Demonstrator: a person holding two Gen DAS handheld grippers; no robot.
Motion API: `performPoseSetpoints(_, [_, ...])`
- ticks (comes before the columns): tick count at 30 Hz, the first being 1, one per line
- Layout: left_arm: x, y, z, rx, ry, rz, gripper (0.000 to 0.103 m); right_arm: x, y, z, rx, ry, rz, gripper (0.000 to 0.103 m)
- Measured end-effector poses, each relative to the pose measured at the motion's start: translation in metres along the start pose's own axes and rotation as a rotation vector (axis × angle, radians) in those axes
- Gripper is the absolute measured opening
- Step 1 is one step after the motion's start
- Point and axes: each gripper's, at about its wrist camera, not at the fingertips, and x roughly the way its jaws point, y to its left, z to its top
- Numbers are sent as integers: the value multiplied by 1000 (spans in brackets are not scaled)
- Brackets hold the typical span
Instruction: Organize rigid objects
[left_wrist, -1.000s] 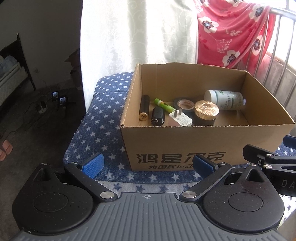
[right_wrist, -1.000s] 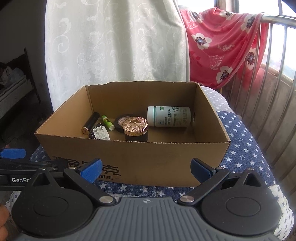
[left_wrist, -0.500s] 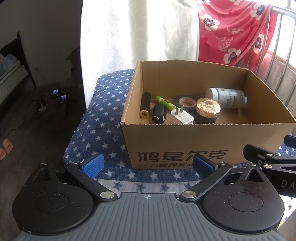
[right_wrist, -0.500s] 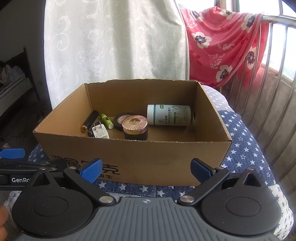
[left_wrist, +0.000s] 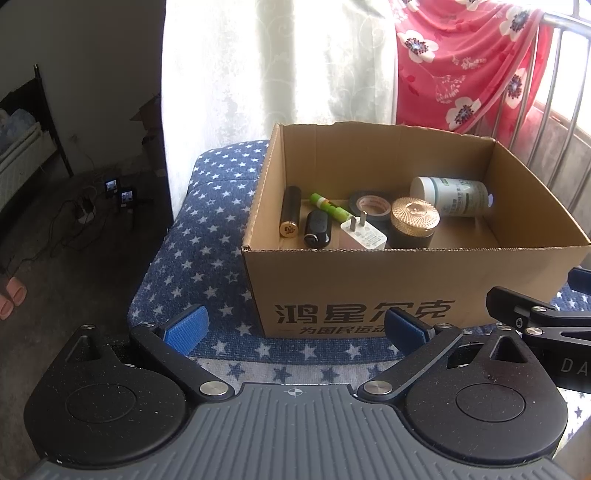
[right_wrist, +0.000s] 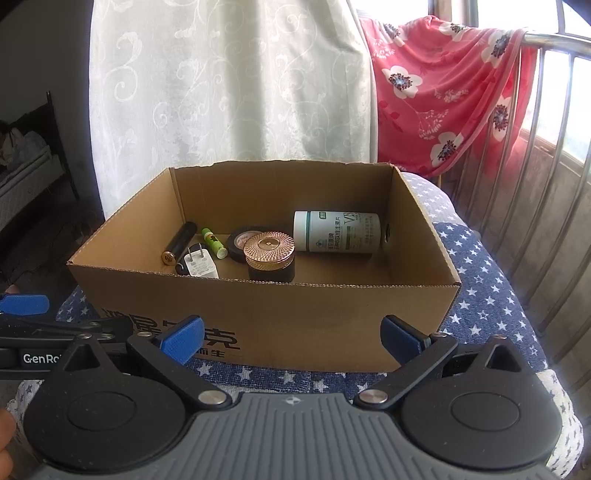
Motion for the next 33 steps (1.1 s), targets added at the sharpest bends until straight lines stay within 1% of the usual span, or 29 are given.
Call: performPoseSetpoints(33, [-2,1,1,3,-2,2,102,-1,1,1,-3,-2,-1,103])
